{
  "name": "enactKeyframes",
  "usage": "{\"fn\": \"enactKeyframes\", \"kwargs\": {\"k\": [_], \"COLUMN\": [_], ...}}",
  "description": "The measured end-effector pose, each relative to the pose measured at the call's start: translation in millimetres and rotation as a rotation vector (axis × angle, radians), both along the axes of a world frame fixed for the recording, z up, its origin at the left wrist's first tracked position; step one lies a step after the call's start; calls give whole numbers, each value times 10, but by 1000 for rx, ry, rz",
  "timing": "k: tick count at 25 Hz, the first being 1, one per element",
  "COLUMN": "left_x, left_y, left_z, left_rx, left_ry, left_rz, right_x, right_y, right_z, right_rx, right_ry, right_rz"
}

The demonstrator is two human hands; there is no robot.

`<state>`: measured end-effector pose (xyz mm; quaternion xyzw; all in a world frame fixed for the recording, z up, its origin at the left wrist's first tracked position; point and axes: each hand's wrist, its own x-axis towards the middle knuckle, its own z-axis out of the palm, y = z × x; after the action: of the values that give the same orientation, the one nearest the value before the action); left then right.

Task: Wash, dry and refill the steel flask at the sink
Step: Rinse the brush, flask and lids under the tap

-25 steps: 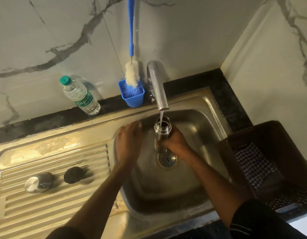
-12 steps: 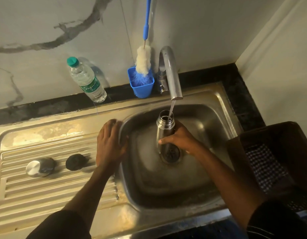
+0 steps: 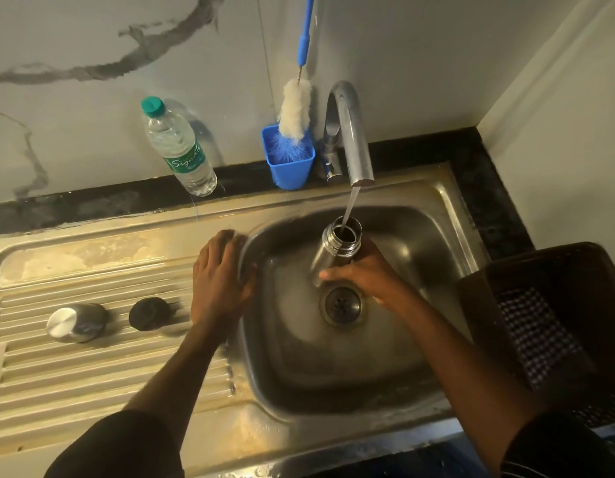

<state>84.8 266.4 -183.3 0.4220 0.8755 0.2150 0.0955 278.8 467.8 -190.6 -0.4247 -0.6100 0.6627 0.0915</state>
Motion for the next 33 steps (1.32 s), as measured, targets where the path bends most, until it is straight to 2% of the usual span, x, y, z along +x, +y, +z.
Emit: {"fn": "enactKeyframes", "kwargs": {"k": [2,5,8,13,17,21,25,28,29,32,33], "left_x": [-5,0,-13,-21,-21,-21,-19,-26,-19,-23,-18], "left_y": [-10,-9,-14,-46,-51,-58,-30,-15,-5,5,10], "left_z": [23,49,59,46,44,44,30,18,21,-3,-3], "left_rx": [12,10,15,28,24,27,3,-5,-8,-25,-32], "left_ry": [-7,-24,-30,-29,-20,-33,-32,-24,-17,7,10], "left_rz": [-6,-4,-10,-40,-50,-53,-36,-23,-25,-11,-13], "right_x": [19,-89,-162,-146,-111,-148,-47,41,50,20,31], "right_y": [20,-73,-133,-310,-229,-281,-321,-327,-292,-170,-153], "right_z": [39,99,132,91,159,190,165,53,34,149,201], "right_rx": [-33,13,-5,-18,-50,72,199,134,110,25,-43], "right_ry": [5,-12,-12,10,-65,-185,-228,-139,-113,-97,-74], "right_rz": [25,-119,-59,-349,-144,-218,-127,-302,-291,-62,-58]}}
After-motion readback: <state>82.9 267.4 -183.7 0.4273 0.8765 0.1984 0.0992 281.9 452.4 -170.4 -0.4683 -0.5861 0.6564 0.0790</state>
